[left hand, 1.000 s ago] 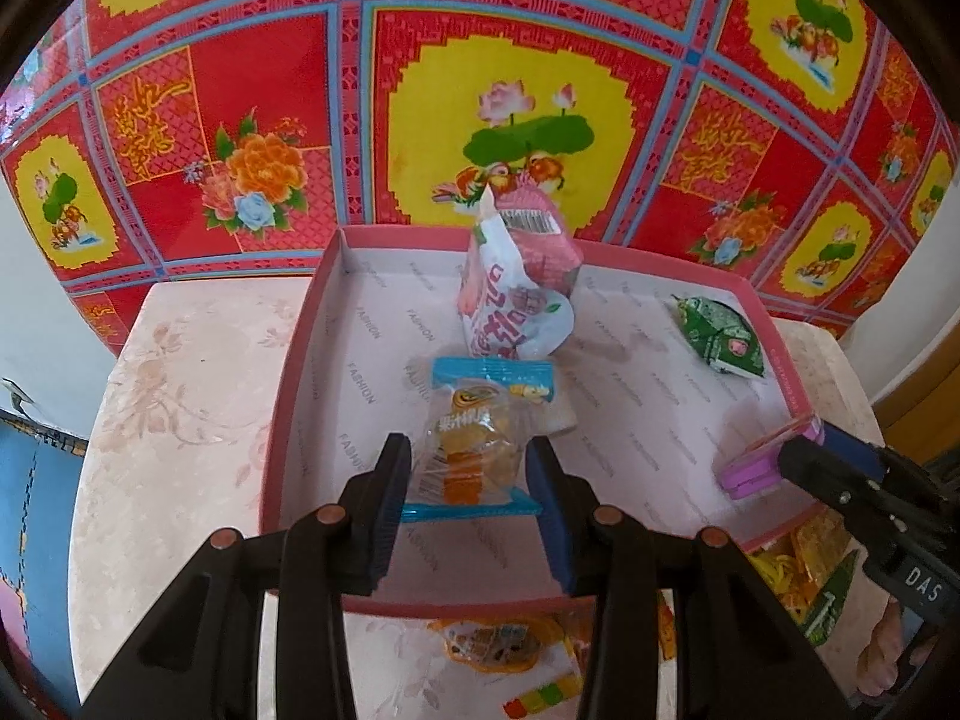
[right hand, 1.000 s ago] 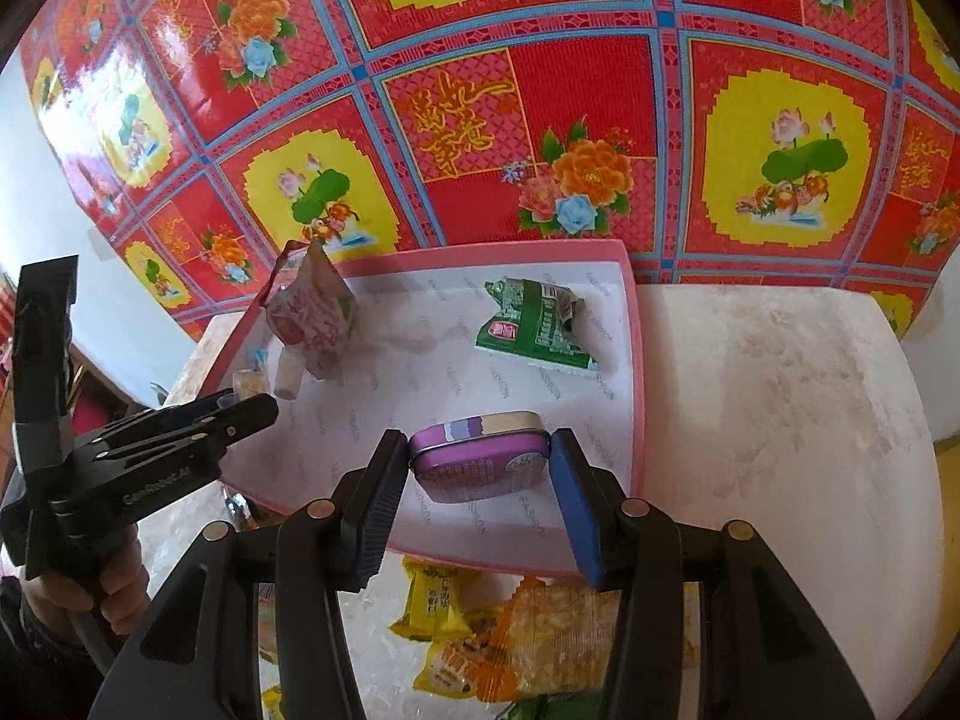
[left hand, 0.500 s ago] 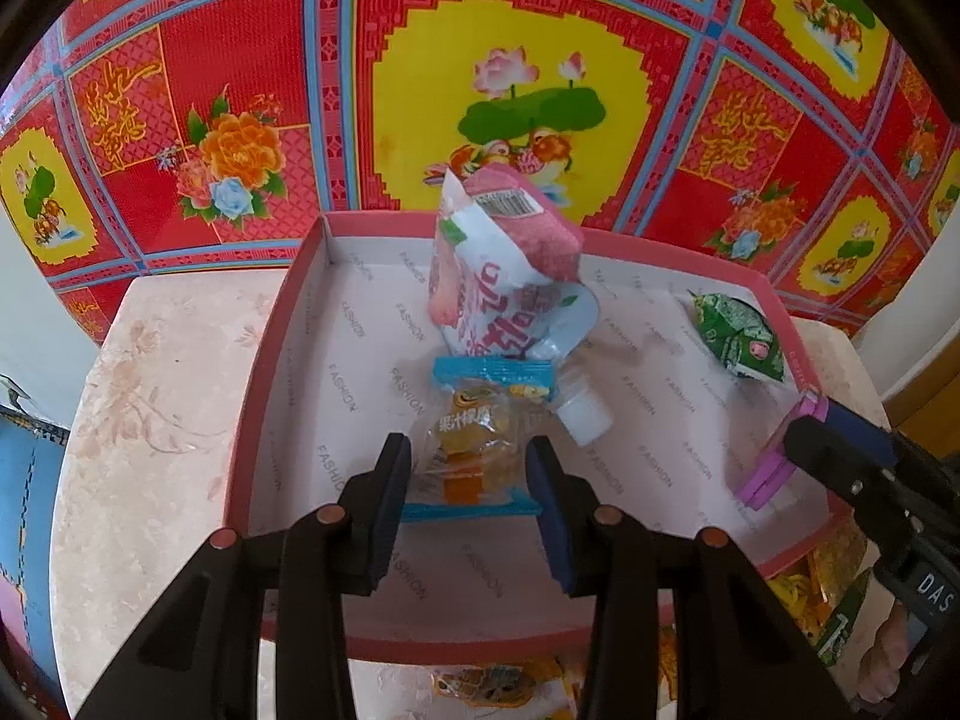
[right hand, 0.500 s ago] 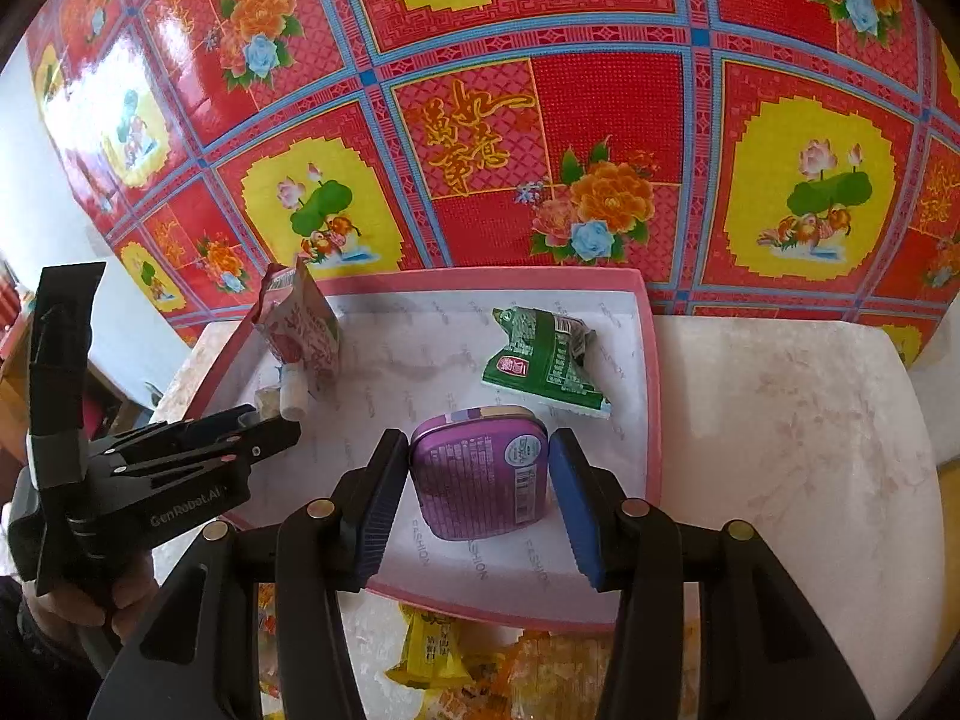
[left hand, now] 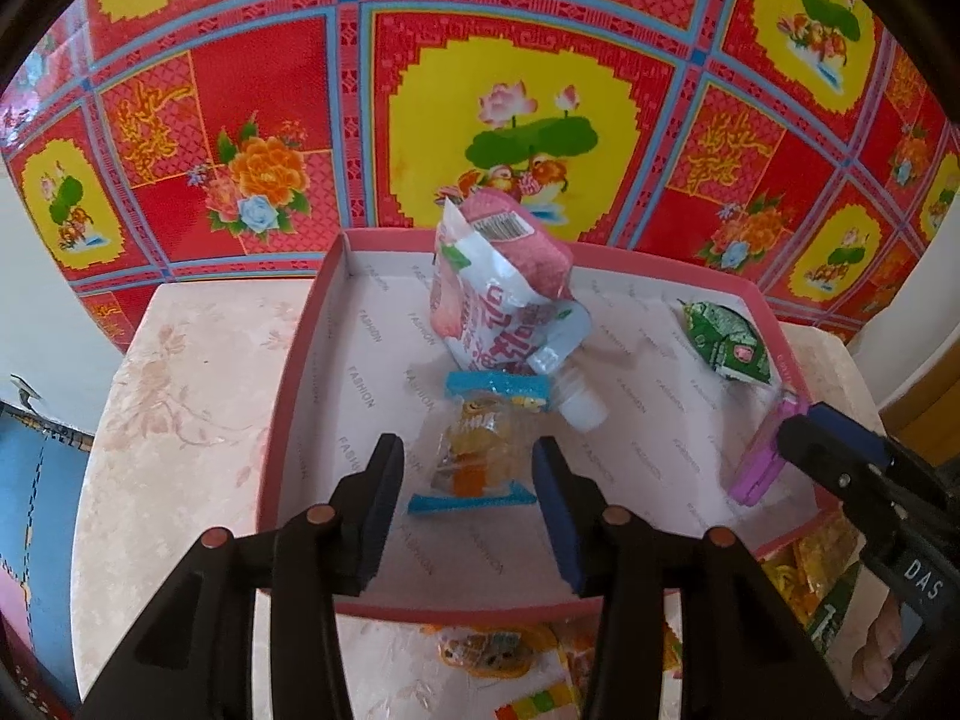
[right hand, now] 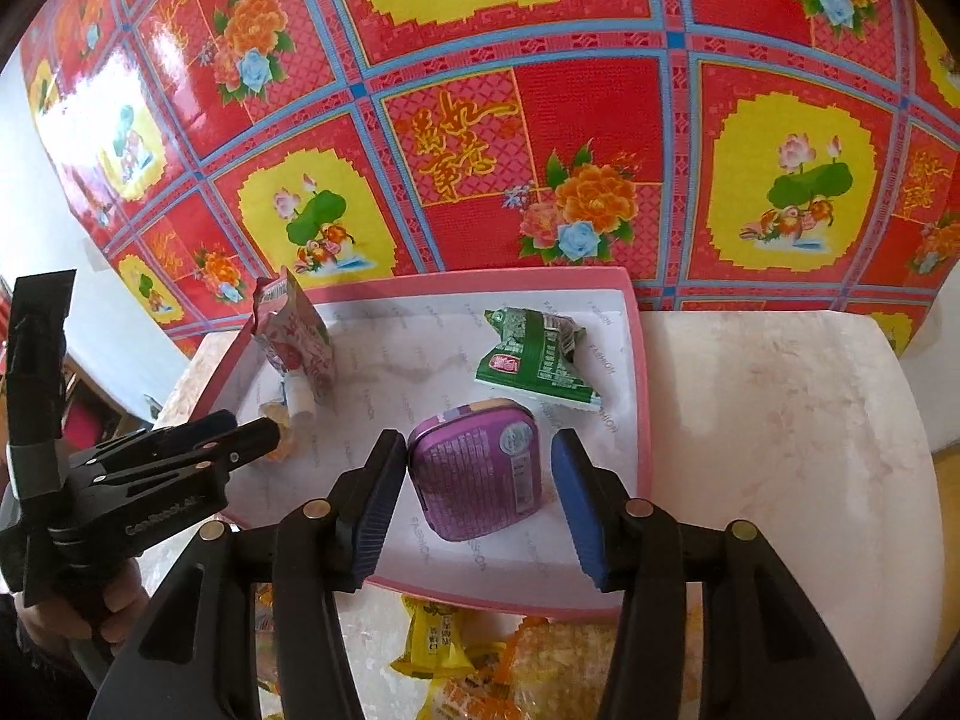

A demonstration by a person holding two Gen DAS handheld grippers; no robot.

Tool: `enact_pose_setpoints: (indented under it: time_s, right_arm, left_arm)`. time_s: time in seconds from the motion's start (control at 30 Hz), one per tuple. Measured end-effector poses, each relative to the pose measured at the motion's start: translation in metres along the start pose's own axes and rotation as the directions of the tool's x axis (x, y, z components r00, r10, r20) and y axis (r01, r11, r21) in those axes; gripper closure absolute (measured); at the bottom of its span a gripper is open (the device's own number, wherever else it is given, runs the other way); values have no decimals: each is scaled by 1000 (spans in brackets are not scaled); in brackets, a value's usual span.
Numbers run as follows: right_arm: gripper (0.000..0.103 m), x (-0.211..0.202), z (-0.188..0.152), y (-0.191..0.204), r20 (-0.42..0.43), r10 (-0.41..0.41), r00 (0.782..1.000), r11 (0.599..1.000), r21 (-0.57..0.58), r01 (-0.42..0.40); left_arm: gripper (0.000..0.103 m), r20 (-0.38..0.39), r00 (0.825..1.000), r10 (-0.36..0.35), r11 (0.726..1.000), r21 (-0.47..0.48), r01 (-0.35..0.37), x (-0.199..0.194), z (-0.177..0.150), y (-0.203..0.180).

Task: Organize snacks
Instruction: 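Carry the cake bag and purple tin into the tray and open both grippers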

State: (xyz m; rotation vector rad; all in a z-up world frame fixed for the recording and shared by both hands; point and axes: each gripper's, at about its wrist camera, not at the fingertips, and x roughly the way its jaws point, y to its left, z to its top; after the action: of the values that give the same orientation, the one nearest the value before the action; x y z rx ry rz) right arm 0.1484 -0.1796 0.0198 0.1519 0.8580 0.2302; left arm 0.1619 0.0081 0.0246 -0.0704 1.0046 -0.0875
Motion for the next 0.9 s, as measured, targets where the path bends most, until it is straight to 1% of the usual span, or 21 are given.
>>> enact_pose_setpoints:
  time_s: [0.03,0.37,0.9]
  right_arm:
    - [48,-2,0,-1,5,-3,1000,1000,2,3]
    - [48,-20,-4,-4,25,-2,1000,1000,22,1]
    - [48,-52,-26,-3,31,-2,1000,999,44,0]
  left_arm:
    - [56,2,1000,-1,1000,-3,1,-3,-2,0]
    - [56,26,1000,-7,1000,-7,7,-27,-5,-2]
    - [56,37,999,-15,999,-36,16,-57,-25,-3]
